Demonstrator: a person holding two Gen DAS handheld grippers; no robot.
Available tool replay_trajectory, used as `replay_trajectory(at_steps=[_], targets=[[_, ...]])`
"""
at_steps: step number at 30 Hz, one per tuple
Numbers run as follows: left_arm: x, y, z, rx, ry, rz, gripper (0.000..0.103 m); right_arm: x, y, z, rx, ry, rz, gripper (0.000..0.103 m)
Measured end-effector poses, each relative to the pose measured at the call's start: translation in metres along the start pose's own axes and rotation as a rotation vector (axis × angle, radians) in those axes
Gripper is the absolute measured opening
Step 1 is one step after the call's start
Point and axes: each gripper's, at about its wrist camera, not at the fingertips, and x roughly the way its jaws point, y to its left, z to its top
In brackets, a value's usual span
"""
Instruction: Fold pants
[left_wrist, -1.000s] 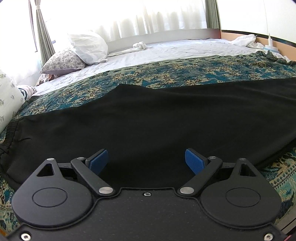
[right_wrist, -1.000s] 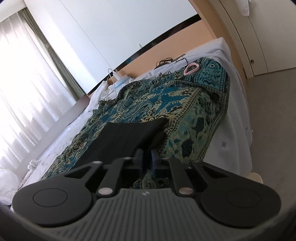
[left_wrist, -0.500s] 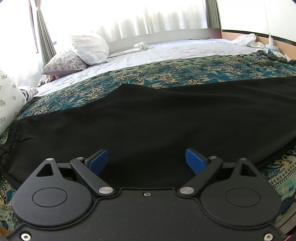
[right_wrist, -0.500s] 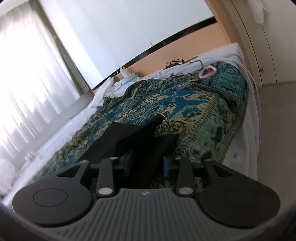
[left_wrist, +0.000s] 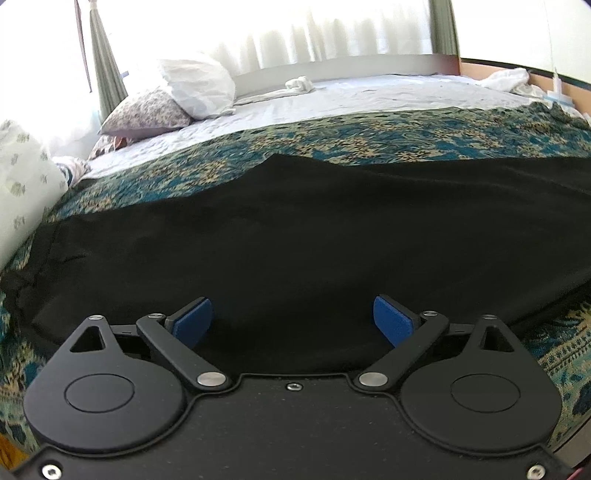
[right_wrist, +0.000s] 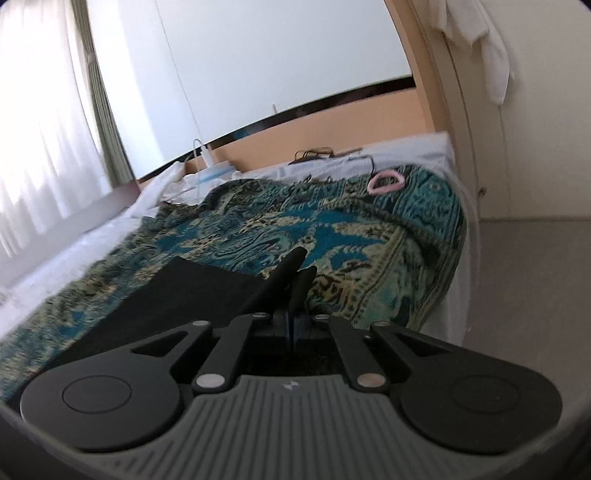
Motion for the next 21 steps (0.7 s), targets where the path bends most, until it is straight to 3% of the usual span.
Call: replay_trajectory(at_steps=[6,14,21], targets=[[-0.009,-0.010,0.009,0.015,-0.025,0.006,0.095,0.005,-0.007,0.005,0.064,-0.010,0.021,0.006],[-0.028,-0.079,0.036,0.082,-0.146,-0.211,0.095,0.005,-0.010,0.006,0.105,-0.024,0.034,0.007],[-0.022,-0.131,0.026,0.146,-0.102,-0.295,0.095,0.008,-0.017,0.006,0.114,-0.027,0.046,0.007]])
